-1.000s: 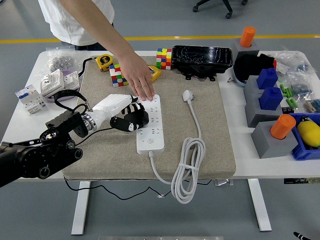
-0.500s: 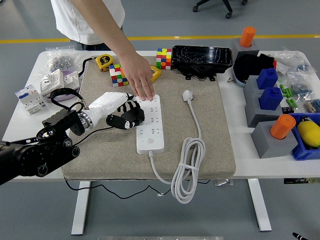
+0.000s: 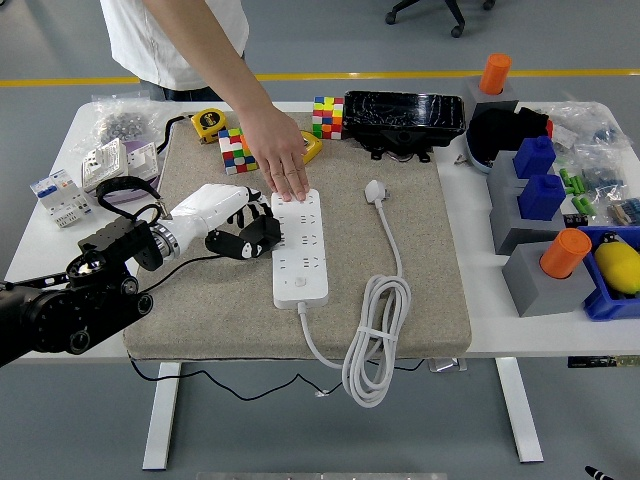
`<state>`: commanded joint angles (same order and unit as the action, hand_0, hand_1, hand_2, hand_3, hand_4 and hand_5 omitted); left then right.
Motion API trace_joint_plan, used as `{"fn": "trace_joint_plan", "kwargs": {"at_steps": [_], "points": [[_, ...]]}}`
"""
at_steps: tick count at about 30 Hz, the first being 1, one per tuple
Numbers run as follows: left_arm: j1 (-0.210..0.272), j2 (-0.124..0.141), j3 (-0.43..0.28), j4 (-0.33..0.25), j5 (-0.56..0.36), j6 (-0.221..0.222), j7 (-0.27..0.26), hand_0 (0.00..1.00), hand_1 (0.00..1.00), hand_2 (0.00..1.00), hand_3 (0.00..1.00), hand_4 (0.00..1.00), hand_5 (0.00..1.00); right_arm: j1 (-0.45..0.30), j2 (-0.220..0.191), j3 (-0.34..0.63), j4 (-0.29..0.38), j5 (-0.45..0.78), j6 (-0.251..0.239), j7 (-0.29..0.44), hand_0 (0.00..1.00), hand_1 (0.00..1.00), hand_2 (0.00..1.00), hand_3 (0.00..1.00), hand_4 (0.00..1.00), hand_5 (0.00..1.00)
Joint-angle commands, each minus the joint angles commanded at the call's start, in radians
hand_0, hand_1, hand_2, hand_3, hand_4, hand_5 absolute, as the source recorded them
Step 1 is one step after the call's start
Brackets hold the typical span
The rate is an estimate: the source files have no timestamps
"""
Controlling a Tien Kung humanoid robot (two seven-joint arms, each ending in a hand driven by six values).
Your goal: Put the plug near the board,insert it into the board,press the button,pull the plug out
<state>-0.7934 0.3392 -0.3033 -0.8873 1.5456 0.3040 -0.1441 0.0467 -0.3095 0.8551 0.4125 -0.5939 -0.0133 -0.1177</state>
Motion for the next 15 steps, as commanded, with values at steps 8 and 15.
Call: {"fn": "trace_joint_plan", "kwargs": {"at_steps": [8,15], "points": [[-0.005,0.005,0.006,-0.004,0.0,-0.01,0.0,0.356,0.433,0.486,0.552,0.723,0.002,0.0,0.001,0.003,0.0,0.0,0.0,0.0,0.678,0.685,0.692,0.594,0.93,0.525],[-0.005,0.006,0.012,-0.004,0.003,-0.02,0.007,0.356,0.434,0.485,0.552,0.723,0.002,-0.001,0.001,0.002,-0.001,0.0,0.0,0.0,0.676,0.686,0.692,0.595,0.93,0.525]]}}
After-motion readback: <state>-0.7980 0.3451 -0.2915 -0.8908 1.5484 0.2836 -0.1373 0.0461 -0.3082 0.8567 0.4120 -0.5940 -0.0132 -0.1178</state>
